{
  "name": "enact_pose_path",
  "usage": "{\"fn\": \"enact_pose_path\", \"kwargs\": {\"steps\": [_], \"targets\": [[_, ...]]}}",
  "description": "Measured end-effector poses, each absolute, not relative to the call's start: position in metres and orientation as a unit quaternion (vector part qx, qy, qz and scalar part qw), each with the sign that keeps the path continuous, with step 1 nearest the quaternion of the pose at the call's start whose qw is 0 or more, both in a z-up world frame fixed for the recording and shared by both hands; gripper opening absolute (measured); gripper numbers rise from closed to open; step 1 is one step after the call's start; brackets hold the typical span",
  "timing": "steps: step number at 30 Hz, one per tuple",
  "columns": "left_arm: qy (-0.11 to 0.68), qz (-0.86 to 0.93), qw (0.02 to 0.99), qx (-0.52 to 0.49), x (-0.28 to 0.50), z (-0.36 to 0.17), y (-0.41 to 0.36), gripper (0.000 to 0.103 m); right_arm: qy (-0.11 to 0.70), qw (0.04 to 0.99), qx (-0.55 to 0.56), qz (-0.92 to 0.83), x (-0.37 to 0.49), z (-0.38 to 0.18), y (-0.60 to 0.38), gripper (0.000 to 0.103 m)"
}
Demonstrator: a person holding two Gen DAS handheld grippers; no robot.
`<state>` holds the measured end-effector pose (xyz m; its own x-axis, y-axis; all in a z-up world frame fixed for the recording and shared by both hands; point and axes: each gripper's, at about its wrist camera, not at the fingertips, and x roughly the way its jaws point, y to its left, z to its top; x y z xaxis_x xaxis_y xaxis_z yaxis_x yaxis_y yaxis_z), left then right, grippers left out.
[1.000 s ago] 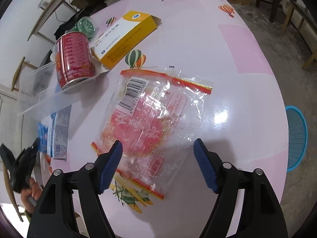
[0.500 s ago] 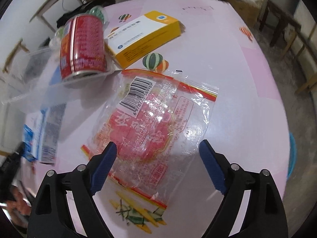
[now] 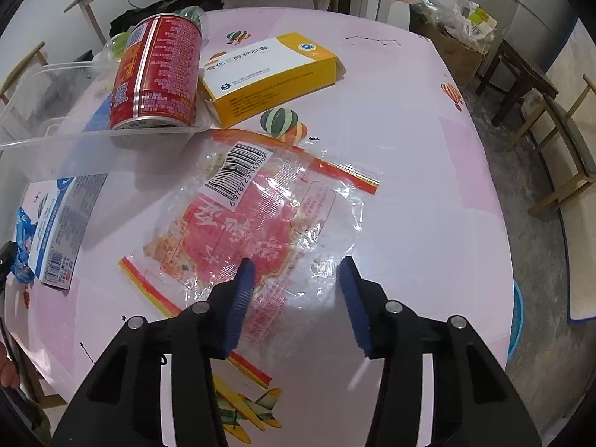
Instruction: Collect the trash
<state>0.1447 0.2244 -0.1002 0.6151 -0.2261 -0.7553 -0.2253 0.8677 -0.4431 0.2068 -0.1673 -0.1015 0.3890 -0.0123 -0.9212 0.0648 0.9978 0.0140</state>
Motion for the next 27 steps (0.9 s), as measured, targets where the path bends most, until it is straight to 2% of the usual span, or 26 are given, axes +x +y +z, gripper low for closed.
{"fn": "enact_pose_path", "kwargs": {"steps": [1, 2, 3, 4, 20, 23, 26, 27], "targets": [[0.438, 0.001, 0.861, -0.257, 0.144, -0.1, 0.224, 0.01, 0.551, 0.834, 0.024, -0.024, 0.206, -0.101, -0.167, 0.042], [0.438, 0.002, 0.861, -0.258, 0.144, -0.101, 0.224, 0.01, 0.549, 0.835, 0.024, -0.025, 0.205, -0.101, -0.167, 0.035], [0.437, 0.003, 0.861, -0.259, 0.143, -0.101, 0.225, 0.01, 0.545, 0.837, 0.018, -0.033, 0.205, -0.101, -0.167, 0.012], [0.437, 0.004, 0.861, -0.259, 0.143, -0.102, 0.225, 0.01, 0.546, 0.837, 0.015, -0.038, 0.203, -0.101, -0.166, 0.006], [0.431, 0.012, 0.862, -0.267, 0.14, -0.102, 0.23, 0.009, 0.527, 0.846, 0.08, -0.003, 0.188, -0.081, -0.197, 0.002], [0.431, 0.012, 0.862, -0.267, 0.14, -0.103, 0.23, 0.009, 0.526, 0.844, 0.092, 0.054, 0.182, -0.076, -0.193, 0.002], [0.431, 0.012, 0.862, -0.267, 0.14, -0.102, 0.23, 0.009, 0.517, 0.85, 0.029, 0.098, 0.177, -0.072, -0.172, 0.012], [0.431, 0.012, 0.862, -0.267, 0.14, -0.103, 0.23, 0.009, 0.514, 0.851, 0.008, 0.106, 0.174, -0.071, -0.165, 0.023]]}}
